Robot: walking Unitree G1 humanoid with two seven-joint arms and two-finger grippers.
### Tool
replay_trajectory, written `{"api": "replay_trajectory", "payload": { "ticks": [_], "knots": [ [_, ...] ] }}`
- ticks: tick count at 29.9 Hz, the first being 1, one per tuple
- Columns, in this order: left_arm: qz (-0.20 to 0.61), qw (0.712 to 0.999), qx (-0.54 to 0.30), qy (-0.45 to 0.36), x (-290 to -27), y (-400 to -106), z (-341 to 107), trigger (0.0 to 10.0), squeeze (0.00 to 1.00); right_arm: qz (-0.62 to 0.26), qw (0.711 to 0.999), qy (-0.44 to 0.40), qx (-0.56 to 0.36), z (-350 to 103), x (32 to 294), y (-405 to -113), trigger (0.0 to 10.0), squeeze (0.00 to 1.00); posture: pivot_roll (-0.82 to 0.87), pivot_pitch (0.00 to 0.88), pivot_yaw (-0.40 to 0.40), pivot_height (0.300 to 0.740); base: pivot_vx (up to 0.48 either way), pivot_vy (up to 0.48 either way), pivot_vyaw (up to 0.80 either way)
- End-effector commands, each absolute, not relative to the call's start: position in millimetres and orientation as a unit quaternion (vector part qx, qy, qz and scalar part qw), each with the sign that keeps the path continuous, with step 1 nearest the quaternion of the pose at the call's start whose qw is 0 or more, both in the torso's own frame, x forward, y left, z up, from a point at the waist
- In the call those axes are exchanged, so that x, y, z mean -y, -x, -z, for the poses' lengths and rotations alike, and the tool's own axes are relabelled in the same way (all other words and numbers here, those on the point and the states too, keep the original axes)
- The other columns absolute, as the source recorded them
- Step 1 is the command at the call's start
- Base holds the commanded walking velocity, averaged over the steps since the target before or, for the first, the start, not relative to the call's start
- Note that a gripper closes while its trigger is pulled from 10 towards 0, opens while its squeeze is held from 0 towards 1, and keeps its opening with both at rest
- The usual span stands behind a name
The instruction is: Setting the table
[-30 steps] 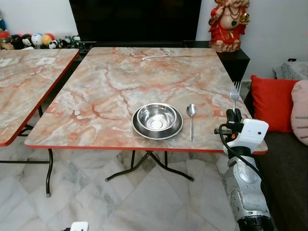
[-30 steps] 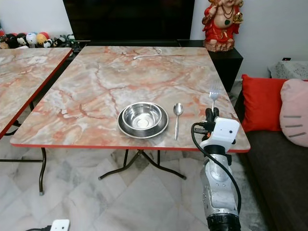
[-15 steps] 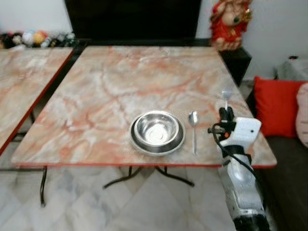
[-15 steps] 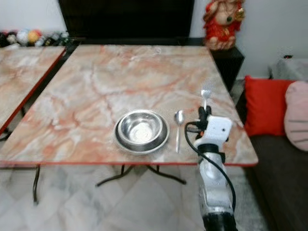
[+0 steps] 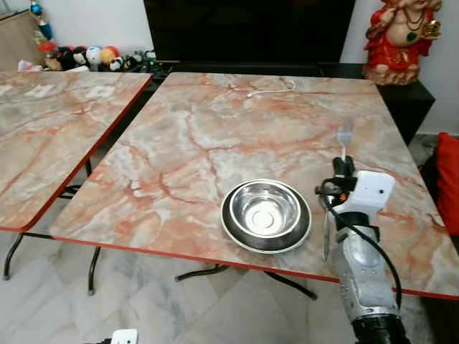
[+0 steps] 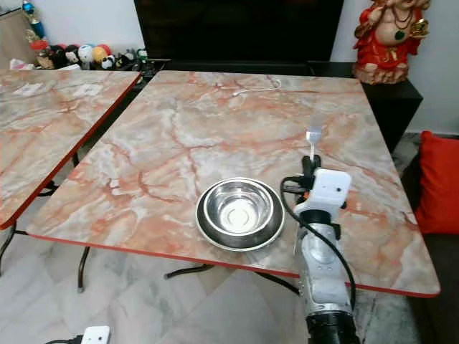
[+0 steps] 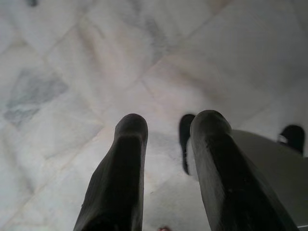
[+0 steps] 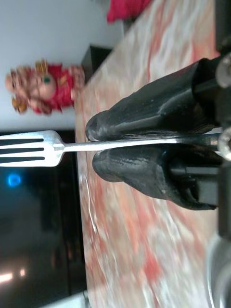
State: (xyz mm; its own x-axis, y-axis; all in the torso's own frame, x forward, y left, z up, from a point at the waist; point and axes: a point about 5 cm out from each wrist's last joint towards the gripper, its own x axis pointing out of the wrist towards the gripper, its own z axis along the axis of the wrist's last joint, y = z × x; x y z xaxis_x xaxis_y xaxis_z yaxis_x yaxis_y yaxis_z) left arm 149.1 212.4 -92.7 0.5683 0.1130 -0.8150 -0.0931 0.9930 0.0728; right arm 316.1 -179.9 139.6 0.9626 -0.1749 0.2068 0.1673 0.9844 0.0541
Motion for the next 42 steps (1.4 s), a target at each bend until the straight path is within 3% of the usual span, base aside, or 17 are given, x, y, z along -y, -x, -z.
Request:
{"api": "replay_trajectory", "payload": {
  "ticks": [1,5,13,15,19,23,32,42],
  "knots": [
    [-0.058,0.879,-0.473,-0.017,-209.2,-143.9,95.6,10.0,0.0,0.097,0.99,-0.017,0.098,-138.9,182.4,-316.7,10.0,0.0,-0.1,0.0,0.039,0.74,0.0,0.48,0.0],
    [-0.056,0.88,-0.472,-0.02,-207.9,-145.2,95.4,10.0,0.0,0.113,0.99,-0.023,0.08,-135.3,186.7,-318.0,10.0,0.0,-0.09,0.0,0.041,0.74,0.0,0.471,-0.11],
    [-0.064,0.882,-0.466,-0.022,-228.1,-145.5,90.9,10.0,0.0,0.121,0.991,-0.015,0.062,-132.3,190.1,-321.5,10.0,0.0,-0.1,0.0,0.043,0.74,0.0,0.0,-0.8],
    [-0.081,0.88,-0.467,-0.02,-261.2,-133.8,85.4,10.0,0.0,0.126,0.99,0.002,0.067,-138.0,198.9,-326.4,10.0,0.0,-0.1,0.0,0.044,0.74,0.0,0.0,0.0],
    [-0.09,0.878,-0.47,-0.022,-274.4,-126.8,82.9,10.0,0.0,0.136,0.99,0.02,0.03,-137.0,210.8,-334.4,10.0,0.0,-0.1,0.0,0.046,0.74,0.0,0.0,0.0],
    [-0.077,0.879,-0.471,-0.02,-259.4,-129.7,87.1,10.0,0.0,0.128,0.99,0.005,-0.06,-127.6,228.1,-348.4,10.0,0.0,-0.1,0.0,0.054,0.74,0.0,0.0,0.0],
    [-0.053,0.886,-0.46,-0.021,-224.0,-157.6,87.5,10.0,0.0,0.045,0.991,0.017,-0.122,-130.9,229.0,-362.1,10.0,0.0,-0.09,0.0,0.057,0.74,0.0,0.0,0.0],
    [-0.051,0.888,-0.457,-0.025,-222.0,-169.9,83.4,10.0,0.0,0.048,0.983,-0.035,-0.173,-105.8,220.4,-349.4,10.0,0.0,-0.1,0.005,0.057,0.74,0.0,0.0,0.0]
  ]
}}
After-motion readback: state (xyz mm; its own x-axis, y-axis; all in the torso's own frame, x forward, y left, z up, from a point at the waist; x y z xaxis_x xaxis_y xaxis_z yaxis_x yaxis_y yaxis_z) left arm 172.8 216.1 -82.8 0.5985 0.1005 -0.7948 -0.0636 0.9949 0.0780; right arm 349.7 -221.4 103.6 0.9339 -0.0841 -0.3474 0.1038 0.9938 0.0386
